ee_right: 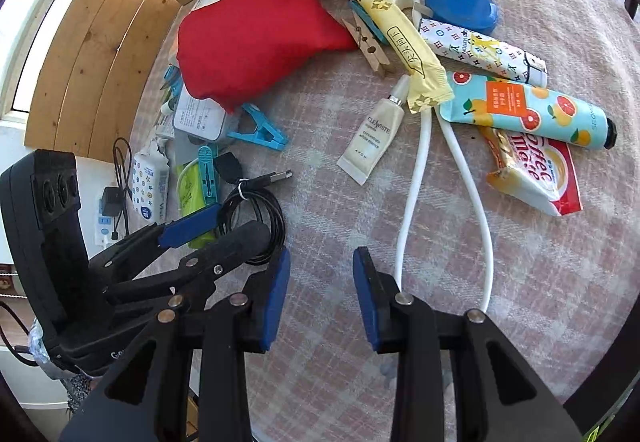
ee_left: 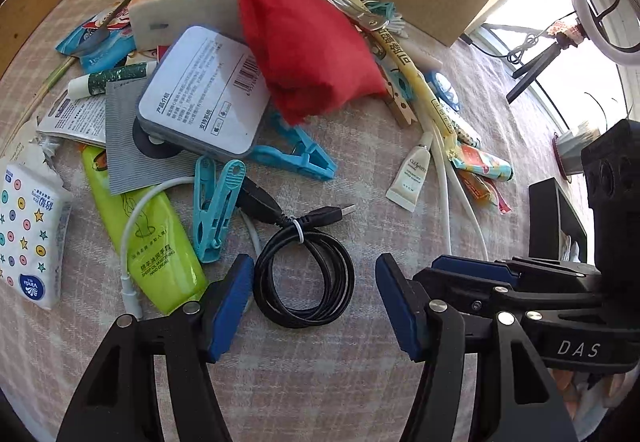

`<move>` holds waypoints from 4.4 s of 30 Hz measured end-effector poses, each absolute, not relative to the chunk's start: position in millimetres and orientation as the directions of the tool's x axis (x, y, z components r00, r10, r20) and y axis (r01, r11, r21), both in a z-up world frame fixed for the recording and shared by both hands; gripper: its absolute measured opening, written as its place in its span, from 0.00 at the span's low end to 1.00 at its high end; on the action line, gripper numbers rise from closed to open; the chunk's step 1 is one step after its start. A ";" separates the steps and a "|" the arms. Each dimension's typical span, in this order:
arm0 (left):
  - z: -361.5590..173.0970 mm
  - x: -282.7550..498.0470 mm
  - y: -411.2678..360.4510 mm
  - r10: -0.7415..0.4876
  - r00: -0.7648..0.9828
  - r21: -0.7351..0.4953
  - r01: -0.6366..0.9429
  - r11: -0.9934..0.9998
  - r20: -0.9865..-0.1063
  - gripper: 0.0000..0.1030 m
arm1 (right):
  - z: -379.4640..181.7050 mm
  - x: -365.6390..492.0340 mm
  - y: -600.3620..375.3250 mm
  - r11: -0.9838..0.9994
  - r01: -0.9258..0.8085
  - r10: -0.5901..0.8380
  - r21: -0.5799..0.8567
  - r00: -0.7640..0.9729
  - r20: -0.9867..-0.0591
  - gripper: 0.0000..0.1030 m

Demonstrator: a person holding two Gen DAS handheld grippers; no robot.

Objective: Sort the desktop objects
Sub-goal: 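Move the right tool back to the pile and grasp the coiled black cable, then carry the black cable into the tray and open the right tool, then return the right tool to the pile and grasp the red cloth pouch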

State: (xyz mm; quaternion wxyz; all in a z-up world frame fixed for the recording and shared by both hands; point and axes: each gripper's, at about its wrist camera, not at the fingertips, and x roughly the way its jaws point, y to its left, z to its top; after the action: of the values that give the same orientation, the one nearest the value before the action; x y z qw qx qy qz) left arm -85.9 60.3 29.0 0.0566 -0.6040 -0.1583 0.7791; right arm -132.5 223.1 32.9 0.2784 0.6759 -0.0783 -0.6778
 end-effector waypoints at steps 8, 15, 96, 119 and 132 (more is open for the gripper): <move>27.7 -80.8 77.5 0.282 -0.263 -0.301 0.033 -0.953 -0.923 0.57 | 36.1 -149.1 211.8 -0.823 0.296 -0.484 0.485 0.085 -0.871 0.32; 24.7 -75.3 81.7 0.285 -0.264 -0.297 0.008 -0.955 -0.922 0.57 | 24.3 -147.1 172.4 -0.807 0.410 -0.415 0.426 0.121 -0.902 0.32; 123.3 -71.3 280.1 0.442 -0.298 -0.334 -0.351 -0.875 -0.846 0.58 | 144.9 -75.5 486.1 -0.922 0.033 -0.380 0.386 -0.274 -0.883 0.34; 95.3 -124.3 43.9 0.241 -0.446 -0.316 0.101 -0.943 -0.862 0.58 | 110.9 -226.9 206.7 -0.795 0.355 -0.537 0.493 -0.034 -0.843 0.56; 67.0 -162.1 36.8 0.240 -0.426 -0.316 0.118 -0.941 -0.872 0.58 | 50.6 -283.0 148.4 -0.793 0.352 -0.521 0.498 0.031 -0.853 0.62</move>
State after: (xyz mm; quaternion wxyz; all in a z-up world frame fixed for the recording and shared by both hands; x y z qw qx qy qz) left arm -162.1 36.8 67.0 0.0368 -0.5343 -0.1673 0.8277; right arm -283.0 148.4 50.6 0.3151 0.6451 -0.0656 -0.6930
